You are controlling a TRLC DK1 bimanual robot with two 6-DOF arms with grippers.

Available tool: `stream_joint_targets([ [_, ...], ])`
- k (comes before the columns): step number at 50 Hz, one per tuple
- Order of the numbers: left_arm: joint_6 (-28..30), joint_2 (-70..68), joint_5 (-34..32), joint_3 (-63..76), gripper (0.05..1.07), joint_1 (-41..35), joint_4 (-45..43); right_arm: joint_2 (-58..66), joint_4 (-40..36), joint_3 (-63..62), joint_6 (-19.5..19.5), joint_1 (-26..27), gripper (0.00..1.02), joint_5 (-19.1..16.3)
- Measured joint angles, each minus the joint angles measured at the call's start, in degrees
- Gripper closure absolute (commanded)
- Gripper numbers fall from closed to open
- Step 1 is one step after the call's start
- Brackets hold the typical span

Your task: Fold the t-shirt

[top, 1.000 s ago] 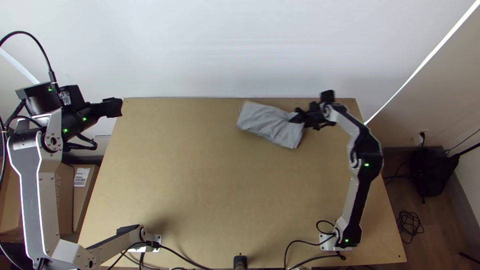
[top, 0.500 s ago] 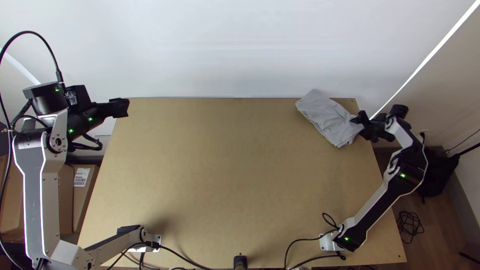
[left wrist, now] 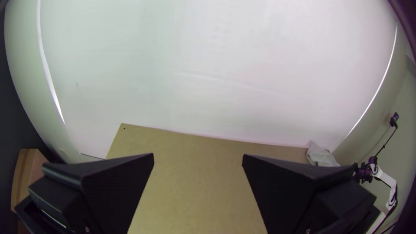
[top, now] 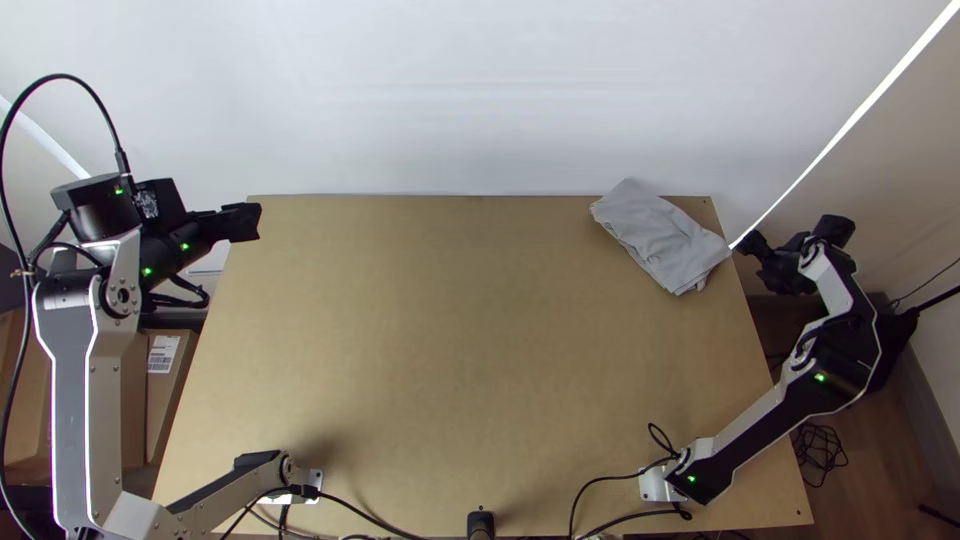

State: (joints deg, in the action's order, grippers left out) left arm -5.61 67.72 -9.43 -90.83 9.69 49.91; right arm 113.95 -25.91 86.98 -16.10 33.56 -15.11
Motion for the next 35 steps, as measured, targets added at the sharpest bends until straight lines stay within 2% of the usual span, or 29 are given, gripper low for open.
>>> stream_joint_targets([
  [5, 0.0, -2.1, 0.0, 2.7, 0.1, 0.4, -3.5, -8.8, 3.2, -7.6, 4.2, 0.0, 0.03, 3.3],
  [16, 0.0, -8.9, -0.2, 9.5, 0.1, 1.0, -10.3, -36.1, 10.8, -13.2, 10.3, -0.4, 0.03, 3.8],
  [23, -0.2, -14.1, -0.2, 16.1, 0.1, 1.3, -13.8, -50.1, 12.1, -13.1, 11.3, -2.6, 0.03, 3.8],
  [35, -0.9, -26.5, 0.5, 28.3, 0.1, 1.7, -23.3, -65.2, 16.0, -14.3, 11.7, -6.4, 0.04, 4.2],
])
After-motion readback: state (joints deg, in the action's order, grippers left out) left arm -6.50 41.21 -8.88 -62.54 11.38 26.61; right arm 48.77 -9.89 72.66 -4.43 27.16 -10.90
